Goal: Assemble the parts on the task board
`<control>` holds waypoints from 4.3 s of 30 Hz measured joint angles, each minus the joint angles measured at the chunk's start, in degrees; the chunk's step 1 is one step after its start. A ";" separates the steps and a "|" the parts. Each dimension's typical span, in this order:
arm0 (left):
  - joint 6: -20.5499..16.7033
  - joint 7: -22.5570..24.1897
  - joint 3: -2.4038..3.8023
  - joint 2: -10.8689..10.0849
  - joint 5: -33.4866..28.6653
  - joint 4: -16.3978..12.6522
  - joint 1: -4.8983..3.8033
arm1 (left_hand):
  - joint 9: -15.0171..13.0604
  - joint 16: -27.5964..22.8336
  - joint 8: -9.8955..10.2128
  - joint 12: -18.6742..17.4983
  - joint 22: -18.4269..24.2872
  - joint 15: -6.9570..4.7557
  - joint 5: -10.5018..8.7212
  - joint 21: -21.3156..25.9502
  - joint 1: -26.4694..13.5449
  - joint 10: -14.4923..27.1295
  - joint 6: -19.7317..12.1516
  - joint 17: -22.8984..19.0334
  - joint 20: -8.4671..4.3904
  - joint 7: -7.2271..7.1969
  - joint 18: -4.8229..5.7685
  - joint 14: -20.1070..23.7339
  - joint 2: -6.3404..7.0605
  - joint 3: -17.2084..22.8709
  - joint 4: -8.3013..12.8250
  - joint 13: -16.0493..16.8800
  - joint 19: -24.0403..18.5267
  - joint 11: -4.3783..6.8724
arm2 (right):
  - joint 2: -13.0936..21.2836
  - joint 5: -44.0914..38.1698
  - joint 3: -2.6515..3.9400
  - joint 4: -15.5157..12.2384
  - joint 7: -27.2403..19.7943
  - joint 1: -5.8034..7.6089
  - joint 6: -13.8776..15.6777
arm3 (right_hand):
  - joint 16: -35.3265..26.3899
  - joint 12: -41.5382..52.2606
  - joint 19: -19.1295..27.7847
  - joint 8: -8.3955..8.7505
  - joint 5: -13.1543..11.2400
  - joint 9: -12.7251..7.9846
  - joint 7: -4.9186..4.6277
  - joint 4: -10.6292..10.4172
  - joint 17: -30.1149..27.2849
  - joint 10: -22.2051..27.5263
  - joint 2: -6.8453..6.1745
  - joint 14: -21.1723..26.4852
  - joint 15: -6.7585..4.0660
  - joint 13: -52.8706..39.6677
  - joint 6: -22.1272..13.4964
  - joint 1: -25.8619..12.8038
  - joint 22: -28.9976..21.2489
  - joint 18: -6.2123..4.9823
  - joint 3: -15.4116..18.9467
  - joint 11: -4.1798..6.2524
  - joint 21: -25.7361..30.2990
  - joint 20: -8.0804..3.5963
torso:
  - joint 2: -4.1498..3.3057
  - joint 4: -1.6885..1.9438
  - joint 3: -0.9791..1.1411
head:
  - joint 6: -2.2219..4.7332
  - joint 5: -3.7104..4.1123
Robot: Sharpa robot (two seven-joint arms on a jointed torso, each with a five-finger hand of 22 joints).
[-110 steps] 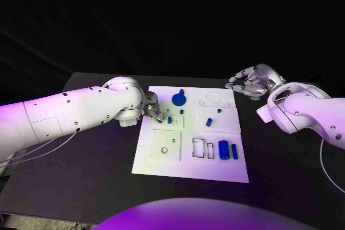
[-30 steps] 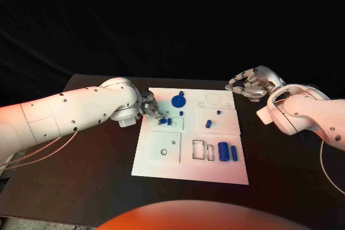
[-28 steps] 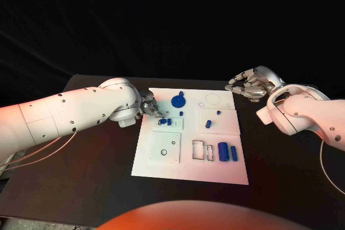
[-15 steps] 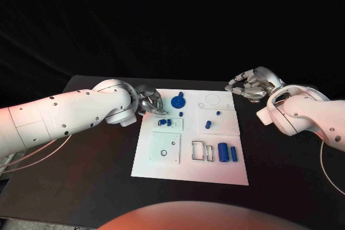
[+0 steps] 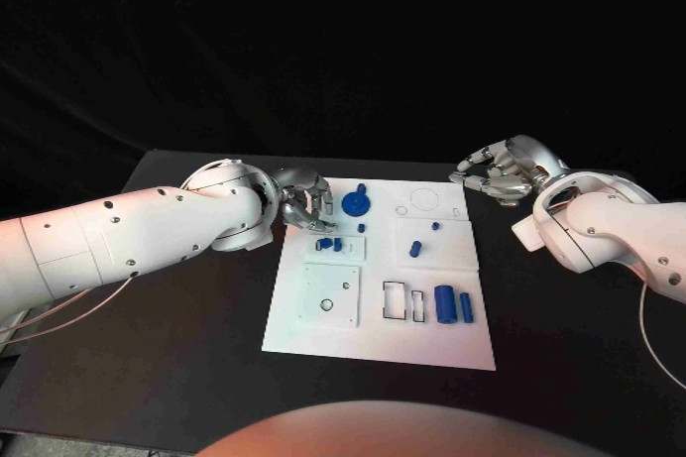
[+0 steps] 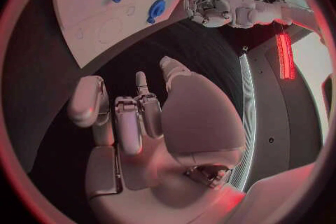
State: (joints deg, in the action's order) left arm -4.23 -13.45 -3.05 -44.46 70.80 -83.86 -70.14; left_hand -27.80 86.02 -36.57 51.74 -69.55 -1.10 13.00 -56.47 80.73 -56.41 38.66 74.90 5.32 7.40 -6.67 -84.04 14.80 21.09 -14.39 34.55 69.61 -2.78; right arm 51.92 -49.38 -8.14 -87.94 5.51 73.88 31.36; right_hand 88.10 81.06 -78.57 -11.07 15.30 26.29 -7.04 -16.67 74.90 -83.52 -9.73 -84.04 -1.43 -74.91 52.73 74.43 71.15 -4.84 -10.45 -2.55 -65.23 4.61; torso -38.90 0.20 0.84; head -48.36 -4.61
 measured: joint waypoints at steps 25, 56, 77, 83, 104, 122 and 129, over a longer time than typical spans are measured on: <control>4.63 -4.76 -0.04 2.18 4.95 1.29 1.00 | 5.79 1.79 5.57 3.17 -1.99 0.00 -2.16 -1.21 -2.63 0.22 6.11 0.00 0.01 -0.46 0.00 0.00 -0.31 -6.08 -2.12 -1.08 1.87 0.22 | 0.02 0.00 -0.01 0.02 0.04 -0.17 0.00 | 0.00 0.00 0.00 0.00 0.00 0.04 0.00 0.00 0.04 0.00 0.00 0.00 0.00 0.01 0.00 0.00 0.00 0.00 0.00 0.00 0.00 0.00 | -0.11 -0.10 0.07 | -0.21 -0.04; 7.48 -7.15 0.04 2.53 3.34 1.63 0.99 | 7.45 2.22 8.06 3.46 -2.61 -0.01 -2.38 -1.20 0.70 0.21 6.09 0.00 0.01 -0.46 0.01 0.00 -1.82 -6.79 -1.74 -2.03 1.86 0.21 | -0.05 0.00 -0.02 0.05 0.13 -0.19 -0.01 | 0.00 0.00 0.00 0.00 0.00 0.19 0.00 0.24 0.02 0.00 0.00 0.00 0.00 -0.04 0.00 0.00 0.06 0.00 -0.24 0.00 0.00 0.00 | -0.04 -0.03 0.03 | -0.56 0.11; 7.29 -7.81 0.06 3.08 1.80 2.87 0.99 | 8.86 2.45 9.66 3.90 -3.47 -0.01 -4.35 -1.89 4.40 0.20 9.64 0.00 -0.19 -0.68 0.01 0.00 -5.52 -4.70 -2.04 -3.26 2.89 0.22 | -0.06 -0.10 -0.02 0.07 0.17 -0.19 -0.01 | 0.00 0.00 0.00 0.00 0.00 0.19 0.00 0.24 0.01 0.00 0.00 0.00 0.00 -0.02 0.00 0.00 0.05 0.00 -0.24 0.00 0.00 0.00 | -0.04 -0.01 0.03 | -0.53 0.13; 7.12 -7.89 0.06 3.04 1.00 2.91 0.98 | 9.10 2.45 10.00 3.90 -3.60 -0.01 -3.99 -1.89 4.87 0.17 10.53 0.00 -0.19 -0.97 0.02 0.00 -5.99 -3.69 -1.86 -3.48 2.89 0.25 | -0.07 -0.11 -0.02 0.10 0.18 -0.20 -0.01 | 0.00 0.00 0.00 0.00 0.00 0.18 0.00 0.24 0.01 0.00 0.00 0.00 0.00 -0.02 0.00 0.00 0.05 0.00 -0.24 0.00 0.00 0.00 | -0.03 0.00 0.03 | -0.52 -0.03; 1.80 -6.07 0.01 2.49 -4.28 3.19 1.04 | 9.41 2.67 10.65 4.63 -5.28 -0.83 -10.02 -2.27 7.18 -0.16 13.86 0.00 -0.83 -1.31 0.02 0.00 -6.82 7.08 5.76 -5.26 3.47 1.80 | -0.06 -0.13 -0.02 0.24 0.23 -0.24 -0.03 | 0.00 0.00 0.00 -0.24 0.00 0.27 0.00 0.24 0.01 0.00 0.00 0.00 0.00 -0.01 0.00 0.00 0.04 0.00 -0.24 0.00 0.00 0.00 | 0.01 -0.01 0.02 | -0.28 -0.25; 0.03 -4.94 0.01 1.84 -8.24 3.34 1.05 | 9.41 2.67 10.65 4.62 -5.41 -0.83 -10.16 -2.27 1.93 -0.87 13.87 0.01 -1.23 -1.31 0.01 0.00 -5.04 12.63 7.37 -5.76 3.07 2.06 | -0.12 -0.16 -0.05 0.34 0.35 -0.32 -0.19 | 0.00 0.00 0.00 -0.24 0.00 0.31 0.00 0.08 0.00 0.00 0.00 0.00 0.00 0.00 0.00 0.00 0.04 0.00 -0.40 0.00 0.00 0.00 | -0.01 -0.02 0.02 | -0.10 -0.40; -0.13 -4.58 0.01 1.68 -9.04 3.40 1.06 | 9.41 2.67 10.65 3.10 -5.41 -0.83 -10.35 -2.05 0.88 -0.41 13.87 0.05 -1.22 -1.31 0.01 0.00 -5.22 13.97 8.70 -6.78 3.07 1.60 | -0.13 -0.17 -0.05 0.35 0.37 -0.33 -0.25 | 0.00 0.00 0.00 -0.24 0.00 0.31 0.00 0.07 0.00 0.00 0.00 0.00 0.00 0.00 0.00 0.00 0.04 0.00 -0.40 0.00 0.00 0.00 | -0.02 -0.04 0.05 | -0.01 -0.42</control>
State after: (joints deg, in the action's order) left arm -4.37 -18.03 -3.04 -42.78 61.76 -80.46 -69.08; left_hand -18.39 88.69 -25.92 54.85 -74.95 -1.93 2.65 -58.52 81.60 -56.82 52.53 74.95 4.09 6.09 -6.65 -84.04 9.58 35.06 -5.68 27.76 72.67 -1.18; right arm 51.79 -49.56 -8.19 -87.59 5.88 73.54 31.11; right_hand 88.10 81.06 -78.57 -11.30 15.30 26.60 -7.04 -16.60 74.91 -83.52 -9.73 -84.04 -1.43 -74.91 52.73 74.43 71.19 -4.84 -10.85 -2.55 -65.23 4.62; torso -38.92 0.16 0.89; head -48.37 -5.03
